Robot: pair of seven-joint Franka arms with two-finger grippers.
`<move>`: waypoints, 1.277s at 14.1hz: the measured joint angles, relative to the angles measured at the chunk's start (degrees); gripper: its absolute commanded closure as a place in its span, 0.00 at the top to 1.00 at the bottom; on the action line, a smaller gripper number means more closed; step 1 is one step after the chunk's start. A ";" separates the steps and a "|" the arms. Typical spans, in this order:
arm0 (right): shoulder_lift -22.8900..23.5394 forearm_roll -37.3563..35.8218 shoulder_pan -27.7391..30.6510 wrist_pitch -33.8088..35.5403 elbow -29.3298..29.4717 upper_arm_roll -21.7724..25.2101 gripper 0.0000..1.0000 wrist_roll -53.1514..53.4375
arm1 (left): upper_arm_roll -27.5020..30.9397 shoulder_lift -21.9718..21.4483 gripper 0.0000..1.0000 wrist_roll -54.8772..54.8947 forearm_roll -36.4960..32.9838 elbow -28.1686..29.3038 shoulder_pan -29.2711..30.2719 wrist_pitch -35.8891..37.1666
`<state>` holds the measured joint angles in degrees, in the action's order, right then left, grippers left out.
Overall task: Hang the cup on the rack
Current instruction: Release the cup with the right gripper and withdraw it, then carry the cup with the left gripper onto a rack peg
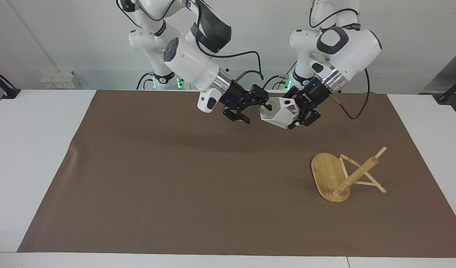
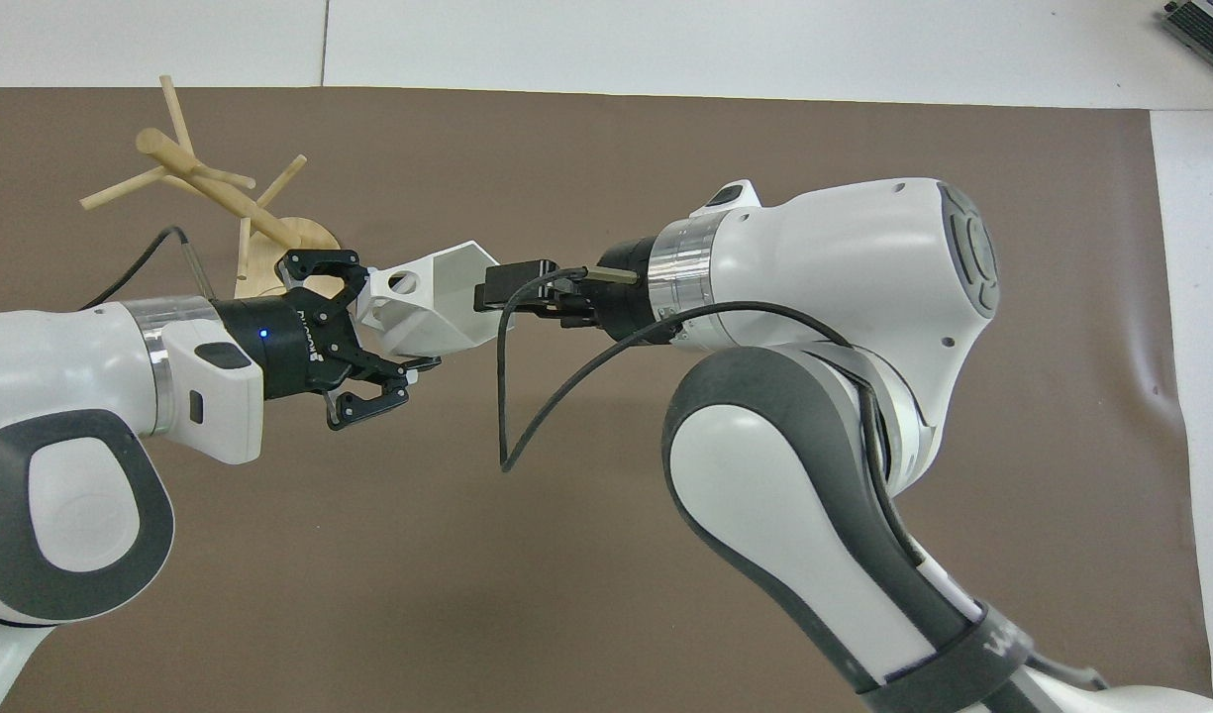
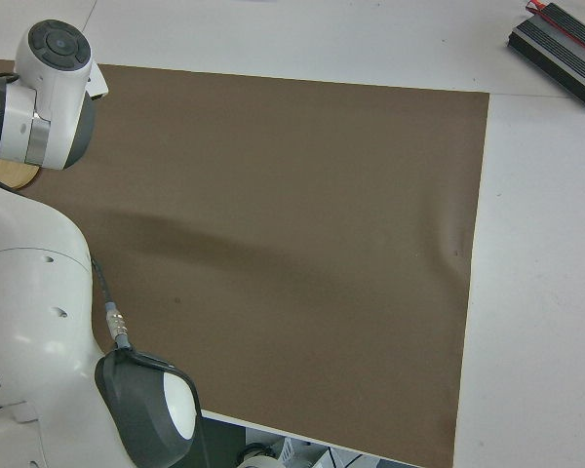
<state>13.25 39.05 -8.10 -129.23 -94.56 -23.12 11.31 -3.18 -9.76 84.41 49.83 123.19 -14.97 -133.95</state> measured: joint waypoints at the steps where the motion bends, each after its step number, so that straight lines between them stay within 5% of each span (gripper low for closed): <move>1: -0.04 -2.02 0.04 0.27 0.05 0.79 1.00 0.17 | 0.13 0.00 0.00 -0.11 0.00 0.25 0.23 -0.44; 5: -2.96 -9.41 0.42 9.99 1.13 9.79 1.00 0.25 | 0.57 0.00 0.00 -1.67 0.00 0.78 1.99 -2.41; 8: -6.94 -23.49 1.01 19.13 1.47 15.97 1.00 0.22 | 0.69 0.02 0.00 -3.61 -1.72 1.83 3.42 -5.62; 12: -8.25 -44.83 0.89 24.82 1.39 17.45 1.00 -0.80 | 0.64 0.31 0.00 -15.28 -8.51 2.75 3.48 -9.63; 18: -8.24 -47.56 1.01 25.54 1.13 28.14 1.00 -12.91 | 0.38 4.71 0.00 -36.73 -19.21 1.83 3.38 -12.10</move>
<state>5.01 -8.51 -7.09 -103.69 -93.43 5.01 -1.60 -2.80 -5.05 47.68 30.62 125.02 -11.59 -146.05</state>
